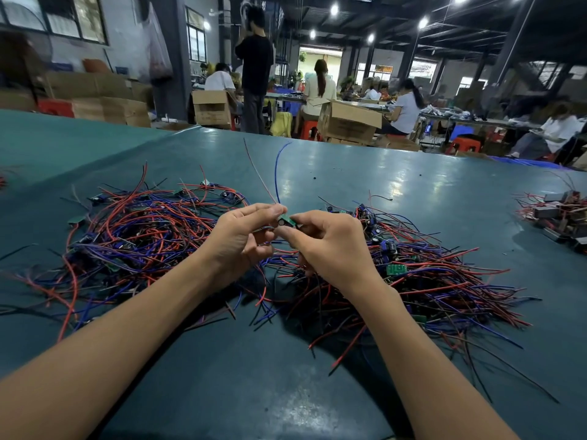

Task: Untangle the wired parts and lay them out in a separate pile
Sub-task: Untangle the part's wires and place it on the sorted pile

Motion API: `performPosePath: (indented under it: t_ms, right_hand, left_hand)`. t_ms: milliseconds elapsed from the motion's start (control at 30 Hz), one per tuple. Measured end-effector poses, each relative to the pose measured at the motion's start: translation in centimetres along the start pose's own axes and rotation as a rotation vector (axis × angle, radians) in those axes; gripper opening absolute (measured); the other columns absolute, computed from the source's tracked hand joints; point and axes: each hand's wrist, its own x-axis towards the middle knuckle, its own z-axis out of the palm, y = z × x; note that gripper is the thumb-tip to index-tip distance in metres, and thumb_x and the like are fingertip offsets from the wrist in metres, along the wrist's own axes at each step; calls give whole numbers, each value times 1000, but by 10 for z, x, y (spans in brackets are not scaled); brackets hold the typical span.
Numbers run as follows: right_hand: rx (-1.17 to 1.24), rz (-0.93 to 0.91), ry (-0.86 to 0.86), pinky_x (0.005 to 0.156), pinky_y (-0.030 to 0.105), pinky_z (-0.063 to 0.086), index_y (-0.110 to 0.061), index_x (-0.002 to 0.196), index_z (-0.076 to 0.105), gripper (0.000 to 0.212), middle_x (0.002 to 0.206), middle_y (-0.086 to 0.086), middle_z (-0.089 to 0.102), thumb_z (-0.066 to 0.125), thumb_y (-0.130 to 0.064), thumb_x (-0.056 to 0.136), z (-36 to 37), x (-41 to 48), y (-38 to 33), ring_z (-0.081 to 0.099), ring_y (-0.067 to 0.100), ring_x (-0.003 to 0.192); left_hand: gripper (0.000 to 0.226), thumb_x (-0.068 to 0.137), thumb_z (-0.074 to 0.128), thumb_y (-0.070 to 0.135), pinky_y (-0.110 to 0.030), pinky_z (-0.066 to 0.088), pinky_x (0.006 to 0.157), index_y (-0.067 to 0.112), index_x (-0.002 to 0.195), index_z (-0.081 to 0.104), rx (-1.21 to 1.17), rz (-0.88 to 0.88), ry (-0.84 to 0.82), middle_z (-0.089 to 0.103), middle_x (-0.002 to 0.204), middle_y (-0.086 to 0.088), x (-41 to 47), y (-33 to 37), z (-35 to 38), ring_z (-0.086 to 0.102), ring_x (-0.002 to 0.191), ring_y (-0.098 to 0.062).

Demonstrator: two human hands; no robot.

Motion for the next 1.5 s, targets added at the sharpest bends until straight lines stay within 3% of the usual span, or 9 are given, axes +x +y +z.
performPosePath:
  t_ms: [300, 500, 633, 767, 1000, 1100, 1167, 1267, 1500]
  right_hand:
    - [704, 402, -324, 36, 24, 45, 17, 97, 61, 44, 64, 8, 59, 59, -27, 101, -11, 4, -15, 52, 14, 43]
    - [730, 485, -432, 38, 22, 43, -1, 96, 68, 12, 69, 6, 60, 60, -10, 99, -16, 2, -17, 50, 10, 46]
    - [728, 517, -461, 39, 22, 42, 9, 117, 64, 24, 69, 6, 59, 58, -5, 99, -18, 3, -21, 50, 10, 46]
    - [646, 514, -509, 37, 21, 40, 3, 106, 71, 23, 64, 3, 53, 57, -15, 101, -21, 3, -25, 44, 9, 43]
    - [129, 348, -165, 35, 21, 39, -8, 82, 78, 21, 57, 2, 62, 76, -28, 89, -75, 13, -31, 47, 12, 41]
    - [-198, 304, 67, 50, 22, 41, -19, 69, 78, 18, 55, -6, 67, 82, -30, 83, -116, 15, -19, 52, 4, 44]
    - [-414, 396, 138, 63, 25, 43, -28, 63, 75, 21, 56, -13, 67, 82, -29, 82, -135, 10, -7, 59, -2, 55]
    - [-493, 607, 232, 80, 39, 55, -19, 66, 77, 11, 75, 3, 75, 82, -22, 76, -152, 3, 9, 69, 24, 83]
    - [-445, 901, 420, 89, 48, 56, -12, 84, 79, 24, 94, 14, 73, 69, -12, 62, -156, -3, 6, 65, 38, 94]
  left_hand:
    - [13, 86, 72, 24, -13, 35, 37, 14, 92, 77, -156, -16, -7, 52, 74, 5, 0, 4, 1, 43, 54, -2]
    - [13, 83, 73, 25, -13, 35, 38, 14, 87, 79, -154, 46, 74, 53, 71, 5, 1, 5, 0, 44, 51, -1]
    - [13, 84, 73, 24, -13, 37, 39, 14, 81, 81, -174, 116, 126, 58, 68, 5, 2, 6, 0, 49, 52, -1]
    - [14, 90, 70, 21, -14, 40, 42, 8, 95, 72, -181, 206, 207, 63, 73, 4, 4, 7, -6, 54, 56, -2]
    - [9, 91, 70, 18, -15, 45, 44, 10, 91, 74, -182, 247, 270, 70, 77, 1, 4, 13, -5, 64, 61, -5]
    - [14, 82, 75, 20, -19, 48, 44, 9, 92, 76, 48, 278, 149, 74, 82, -8, -2, 6, 0, 71, 68, -14]
    - [10, 83, 76, 17, -23, 50, 43, 10, 90, 78, 256, 299, 2, 75, 85, -15, -7, -4, 7, 75, 73, -25]
    - [6, 89, 75, 11, -26, 52, 45, 8, 94, 78, 386, 305, -146, 75, 87, -19, -10, -16, 14, 77, 81, -32]
    - [6, 89, 77, 15, -16, 43, 44, 14, 95, 77, 608, 210, -194, 76, 80, -8, -15, -32, 23, 76, 71, -25]
